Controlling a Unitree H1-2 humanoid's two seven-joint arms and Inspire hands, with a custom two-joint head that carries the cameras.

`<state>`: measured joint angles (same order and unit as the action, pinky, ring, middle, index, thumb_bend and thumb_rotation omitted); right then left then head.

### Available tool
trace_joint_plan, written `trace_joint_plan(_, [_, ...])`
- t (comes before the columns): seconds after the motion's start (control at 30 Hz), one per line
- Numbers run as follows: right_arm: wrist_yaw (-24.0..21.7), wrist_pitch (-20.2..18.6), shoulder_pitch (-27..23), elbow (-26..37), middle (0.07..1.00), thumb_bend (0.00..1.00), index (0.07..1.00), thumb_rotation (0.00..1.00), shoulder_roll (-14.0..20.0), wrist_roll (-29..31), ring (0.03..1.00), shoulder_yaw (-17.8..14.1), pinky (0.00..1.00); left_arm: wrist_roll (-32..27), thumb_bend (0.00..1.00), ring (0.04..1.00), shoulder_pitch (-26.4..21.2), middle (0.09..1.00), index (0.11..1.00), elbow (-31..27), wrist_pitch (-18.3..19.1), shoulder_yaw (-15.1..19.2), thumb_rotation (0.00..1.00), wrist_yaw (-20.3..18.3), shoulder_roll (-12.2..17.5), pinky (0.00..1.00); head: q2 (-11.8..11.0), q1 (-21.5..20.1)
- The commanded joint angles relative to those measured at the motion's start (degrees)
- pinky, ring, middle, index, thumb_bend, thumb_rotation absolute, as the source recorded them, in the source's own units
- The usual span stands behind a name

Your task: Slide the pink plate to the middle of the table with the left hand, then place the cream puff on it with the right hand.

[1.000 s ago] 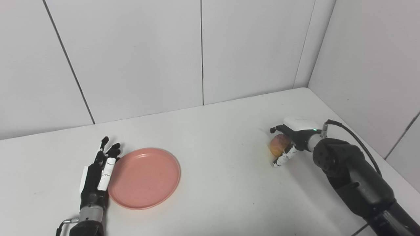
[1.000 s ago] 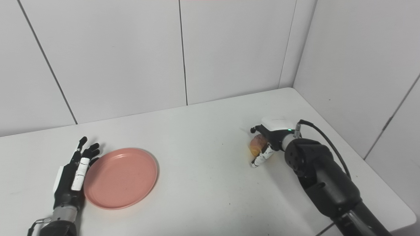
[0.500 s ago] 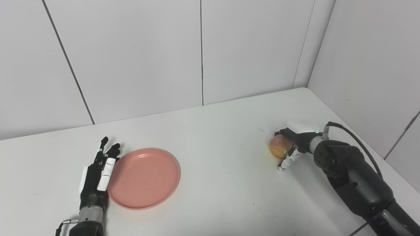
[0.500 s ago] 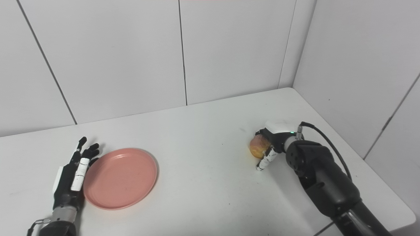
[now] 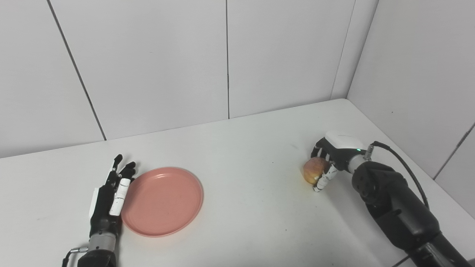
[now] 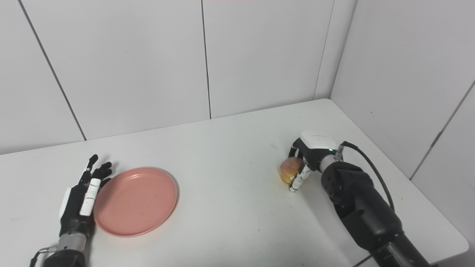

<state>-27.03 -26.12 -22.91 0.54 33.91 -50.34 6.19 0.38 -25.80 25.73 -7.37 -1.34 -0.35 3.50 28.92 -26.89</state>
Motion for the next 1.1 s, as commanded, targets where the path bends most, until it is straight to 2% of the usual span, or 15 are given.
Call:
trace_joint_plan(0.0, [3.35, 1.35, 0.22, -1.05, 0.432, 0.53, 0.499, 0.00, 0.96, -0.03, 0.352, 0.05, 0.27, 0.93, 0.81, 0.875, 1.08, 0.860, 0.938, 1.27, 2.55, -1.05, 0.87, -0.79, -0.59, 0.84, 0.07, 0.09])
trace_joint_plan(0.17, [5.87, 2.61, 0.85, -1.31, 0.463, 0.53, 0.486, 0.00, 1.40, 1.41, 0.368, 0.64, 0.29, 0.89, 0.81, 0.880, 1.17, 0.864, 0.940, 1.42, 2.18, -1.11, 0.87, -0.80, -0.55, 0.84, 0.11, 0.18])
trace_joint_plan(0.57, [5.15, 1.99, 0.92, 1.25, 0.442, 0.53, 0.491, 0.00, 2.70, 2.66, 0.352, 1.73, 0.27, 0.51, 0.81, 0.883, 1.34, 0.870, 0.945, 0.62, 2.88, -1.16, 0.86, -1.00, -0.92, 0.84, 0.53, 1.07])
trace_joint_plan(0.77, [2.71, 1.61, 0.66, 8.46, 0.407, 0.53, 0.494, 0.00, 3.50, 2.98, 0.312, 1.39, 0.23, 0.49, 0.78, 0.888, 1.48, 0.875, 0.951, -0.72, 4.12, -1.35, 0.87, -0.95, -1.36, 0.84, 1.58, 3.86])
trace_joint_plan(0.8, [1.50, 0.94, 0.36, 10.76, 0.405, 0.53, 0.494, 0.00, 3.42, 2.65, 0.309, 1.38, 0.23, 0.53, 0.78, 0.889, 1.38, 0.876, 0.952, -0.86, 4.32, -1.49, 0.87, -0.97, -1.57, 0.84, 1.85, 5.42])
trace_joint_plan(0.9, [-0.84, 0.44, -0.49, 15.53, 0.419, 0.53, 0.505, 0.00, 3.15, 2.30, 0.341, 1.30, 0.26, 1.00, 0.82, 0.884, 1.19, 0.874, 0.955, -1.04, 4.25, -2.02, 0.88, -0.93, -2.01, 0.83, 2.06, 7.12])
trace_joint_plan(1.07, [-1.51, 2.62, -2.40, 20.41, 0.411, 0.52, 0.516, 0.00, 2.41, 3.72, 0.330, 1.01, 0.25, 2.22, 0.85, 0.890, 1.77, 0.869, 0.947, -2.79, 6.15, -2.83, 0.88, 0.71, -3.47, 0.84, 2.04, 12.03])
